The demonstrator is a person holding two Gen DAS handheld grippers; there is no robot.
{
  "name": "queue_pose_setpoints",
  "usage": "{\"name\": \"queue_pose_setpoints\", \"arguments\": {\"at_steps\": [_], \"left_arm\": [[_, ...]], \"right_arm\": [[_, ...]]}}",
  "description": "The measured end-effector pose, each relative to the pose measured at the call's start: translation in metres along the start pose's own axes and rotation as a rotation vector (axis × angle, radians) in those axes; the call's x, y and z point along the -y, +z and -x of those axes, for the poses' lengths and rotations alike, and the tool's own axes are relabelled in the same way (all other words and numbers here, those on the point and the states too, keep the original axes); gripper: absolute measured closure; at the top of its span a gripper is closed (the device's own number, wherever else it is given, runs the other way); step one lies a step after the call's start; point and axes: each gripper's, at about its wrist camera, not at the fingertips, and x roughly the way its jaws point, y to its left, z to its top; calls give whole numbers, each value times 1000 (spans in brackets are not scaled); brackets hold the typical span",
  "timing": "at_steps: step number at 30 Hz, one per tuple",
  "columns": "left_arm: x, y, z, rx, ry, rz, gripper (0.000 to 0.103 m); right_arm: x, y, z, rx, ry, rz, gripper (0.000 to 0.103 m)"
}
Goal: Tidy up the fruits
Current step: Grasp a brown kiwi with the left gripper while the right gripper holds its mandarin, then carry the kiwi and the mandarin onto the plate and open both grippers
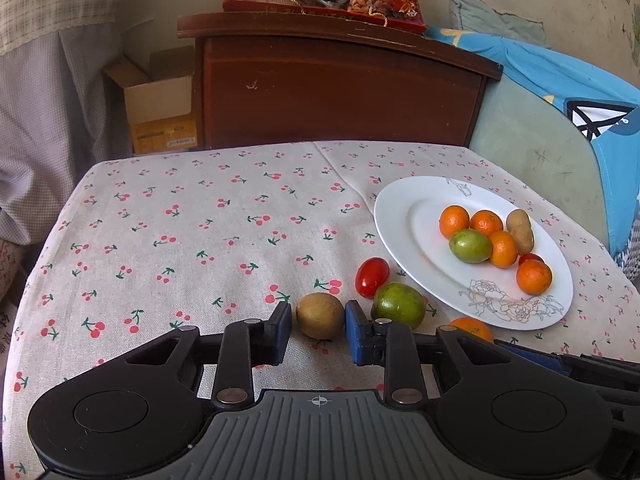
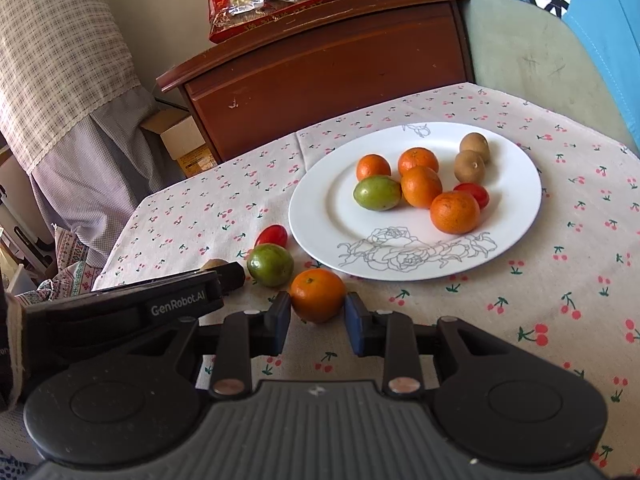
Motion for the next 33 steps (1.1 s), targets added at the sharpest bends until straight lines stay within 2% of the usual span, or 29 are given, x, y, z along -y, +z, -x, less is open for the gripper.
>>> {"name": "queue_pose_setpoints", "arguments": {"at_steps": [8, 13, 19, 25, 33], "left_arm": [[-1, -1, 6, -10, 1, 12, 80], [-5, -2, 12, -21, -8, 55, 80], [-6, 3, 25, -1, -22, 73, 80], [2, 19, 38, 30, -90, 79, 80], [25, 51, 38, 45, -179, 15, 80]], "right_arm": [[-1, 1, -1, 3, -1, 21, 74], [-1, 0, 3, -3, 0, 24, 75], [4, 7, 16, 22, 2, 6, 75], [20, 29, 38, 74, 2, -25, 75], [50, 68, 47, 112, -16, -48, 75]]}}
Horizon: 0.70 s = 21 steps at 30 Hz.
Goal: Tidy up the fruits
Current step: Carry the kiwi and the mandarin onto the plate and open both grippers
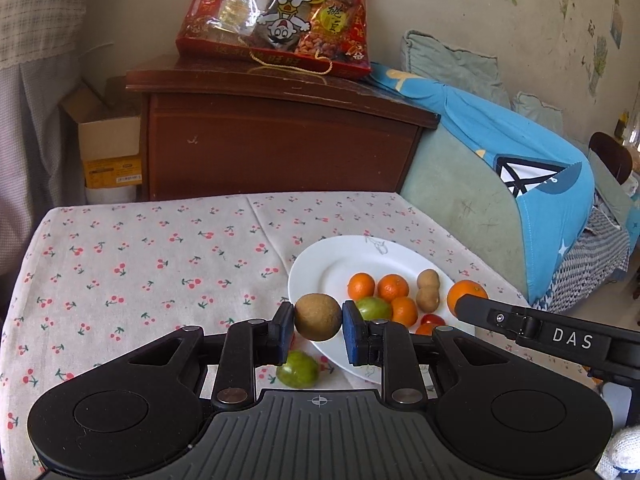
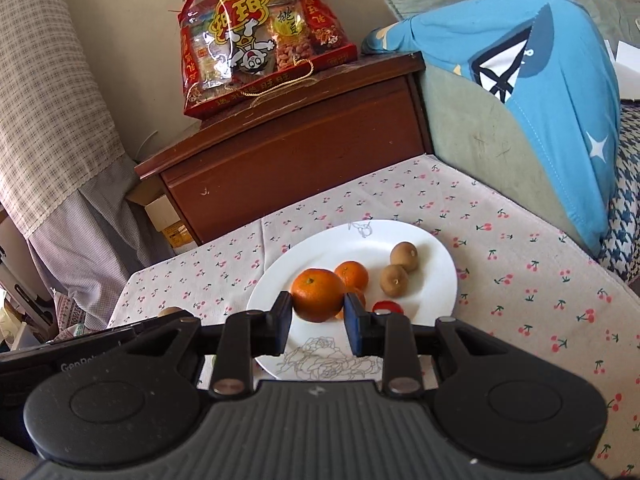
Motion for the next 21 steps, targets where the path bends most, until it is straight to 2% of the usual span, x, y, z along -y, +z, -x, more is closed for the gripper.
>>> {"name": "queue_pose_setpoints", "arguments": {"at_steps": [11, 14, 21], "left_arm": [[7, 18, -45, -100, -31, -37, 80], [11, 21, -55, -110, -34, -77, 80], [3, 20, -73, -127, -23, -53, 80]], "right_arm": [[14, 27, -41, -56, 12, 43, 75], [18, 30, -51, -63, 7, 39, 75], [29, 34, -71, -78, 0, -1, 75]]}}
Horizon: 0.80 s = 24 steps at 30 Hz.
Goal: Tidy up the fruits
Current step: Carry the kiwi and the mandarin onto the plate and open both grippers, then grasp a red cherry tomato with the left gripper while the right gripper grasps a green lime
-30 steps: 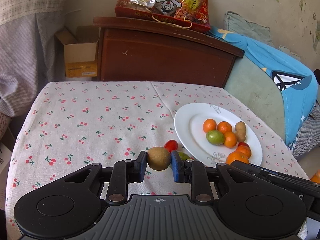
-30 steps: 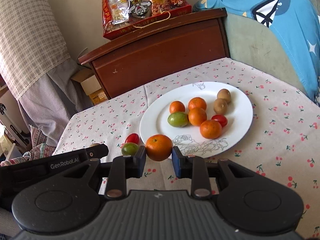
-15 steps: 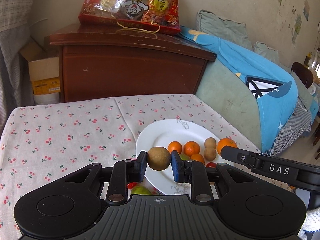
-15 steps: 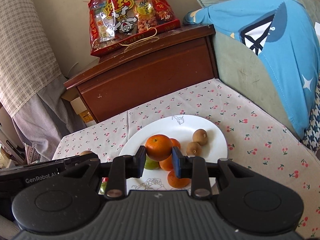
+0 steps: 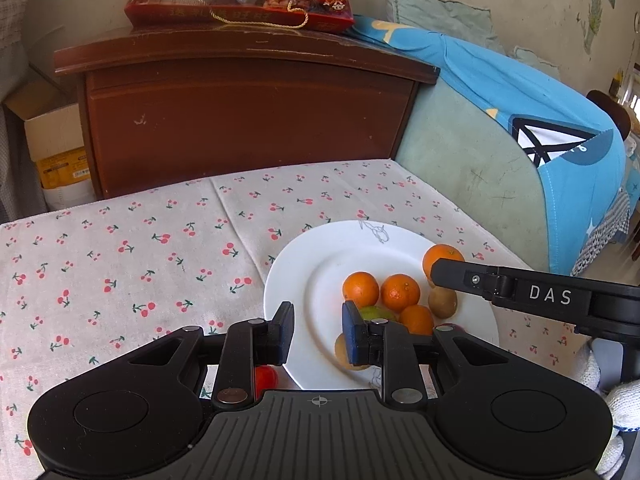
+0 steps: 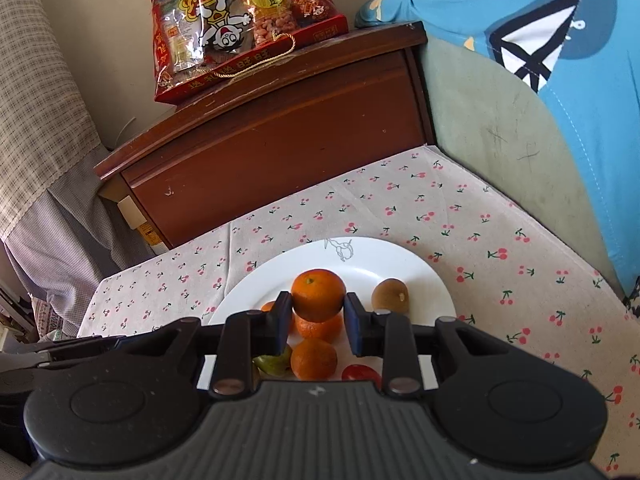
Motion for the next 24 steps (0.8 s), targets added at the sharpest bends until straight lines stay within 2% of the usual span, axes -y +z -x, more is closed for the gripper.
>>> {"name": "queue_pose_setpoints", "arguments": {"at_steps": [11, 16, 18, 24], "left_arm": [[-10, 0, 2, -13, 9, 82, 76], [-14, 1, 11, 8, 50, 79, 68], [-20, 3, 16, 8, 61, 108, 54], [-42, 8, 28, 20, 87, 172, 50]], "right_arm": [[12, 3, -17, -8, 2, -61, 72], [10, 2, -12, -10, 20, -62, 72], [9, 1, -8, -9, 33, -64, 71], [2, -4, 0, -23, 87, -71, 70]]}}
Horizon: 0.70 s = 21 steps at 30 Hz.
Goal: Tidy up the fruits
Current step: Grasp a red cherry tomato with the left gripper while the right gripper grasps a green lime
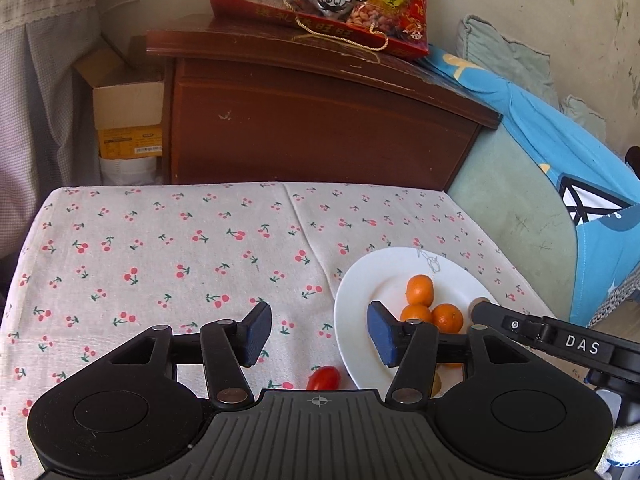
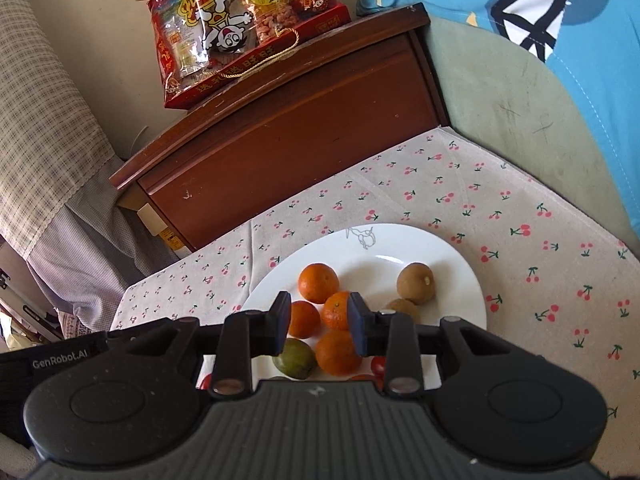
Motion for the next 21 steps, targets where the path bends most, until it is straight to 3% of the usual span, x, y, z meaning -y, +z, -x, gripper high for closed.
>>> {"name": "queue_pose_setpoints", "arguments": {"at_steps": [10, 21], "left_arm": [[-14, -5, -2, -43, 61, 6, 49], [-44, -12, 11, -36, 108, 33, 49]], "right_arm": [[-26, -19, -1, -49, 40, 82, 70], [-76, -53, -4, -117, 122, 302, 70]]}}
